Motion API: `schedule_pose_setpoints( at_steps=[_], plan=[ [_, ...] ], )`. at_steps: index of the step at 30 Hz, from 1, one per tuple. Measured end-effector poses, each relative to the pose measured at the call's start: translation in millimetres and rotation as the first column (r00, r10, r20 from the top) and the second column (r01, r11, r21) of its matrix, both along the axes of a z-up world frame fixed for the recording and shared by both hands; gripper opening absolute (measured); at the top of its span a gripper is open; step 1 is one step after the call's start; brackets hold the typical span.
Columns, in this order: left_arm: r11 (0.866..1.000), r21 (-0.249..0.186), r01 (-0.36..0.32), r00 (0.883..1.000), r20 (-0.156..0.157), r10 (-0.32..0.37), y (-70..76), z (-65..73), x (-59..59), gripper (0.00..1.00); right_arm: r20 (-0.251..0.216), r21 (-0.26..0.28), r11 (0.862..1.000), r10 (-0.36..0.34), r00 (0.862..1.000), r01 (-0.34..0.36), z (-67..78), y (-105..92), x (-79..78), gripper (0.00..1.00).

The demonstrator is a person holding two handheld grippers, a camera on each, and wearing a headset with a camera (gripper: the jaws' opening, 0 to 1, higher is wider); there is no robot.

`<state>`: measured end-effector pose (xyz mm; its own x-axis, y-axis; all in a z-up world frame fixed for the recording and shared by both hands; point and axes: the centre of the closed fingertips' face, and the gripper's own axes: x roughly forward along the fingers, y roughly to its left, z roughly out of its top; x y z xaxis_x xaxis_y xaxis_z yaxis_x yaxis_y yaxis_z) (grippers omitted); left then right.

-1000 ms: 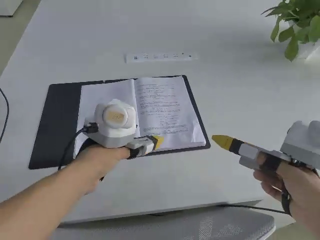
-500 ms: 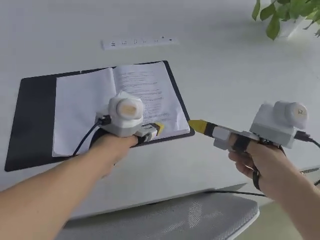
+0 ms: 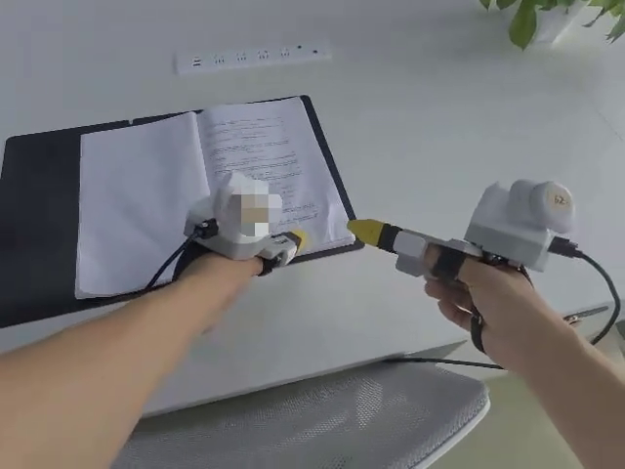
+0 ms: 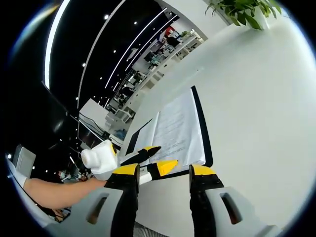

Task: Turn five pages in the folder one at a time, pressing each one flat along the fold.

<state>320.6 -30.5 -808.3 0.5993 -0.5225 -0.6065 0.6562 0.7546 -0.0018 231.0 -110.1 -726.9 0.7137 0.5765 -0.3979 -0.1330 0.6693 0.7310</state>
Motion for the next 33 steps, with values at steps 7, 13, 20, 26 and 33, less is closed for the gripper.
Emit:
schedule_pose_setpoints(
  at_steps=[7, 13, 20, 26, 33],
  plan=[
    [1.0, -0.024, -0.016, 1.0, 0.018, 0.017, 1.0, 4.0, -3.0, 0.55, -0.008, 0.01, 1.0, 0.007, 1.0, -0.007, -4.0, 3.9, 3.5, 0.38],
    [0.999, -0.034, -0.017, 0.999, 0.031, 0.018, 0.8, 4.8, -2.4, 0.54, -0.009, 0.018, 1.0, 0.011, 1.0, -0.011, -5.1, 5.7, 6.6, 0.37],
    [0.999, -0.047, -0.019, 0.998, 0.053, 0.021, 2.3, 5.8, -0.4, 0.48, -0.009, 0.02, 1.0, 0.005, 1.0, -0.004, -5.0, 4.0, 8.8, 0.37],
    [0.997, -0.066, -0.043, 0.996, 0.069, 0.048, 5.5, 5.9, 0.3, 0.31, -0.008, 0.02, 1.0, 0.007, 1.0, -0.007, -6.1, 4.2, 10.3, 0.37],
    [0.996, -0.066, -0.066, 0.995, 0.066, 0.07, 9.5, 4.6, 4.1, 0.24, -0.01, 0.027, 1.0, 0.013, 1.0, -0.013, -8.3, 8.9, 15.5, 0.36]
  ],
)
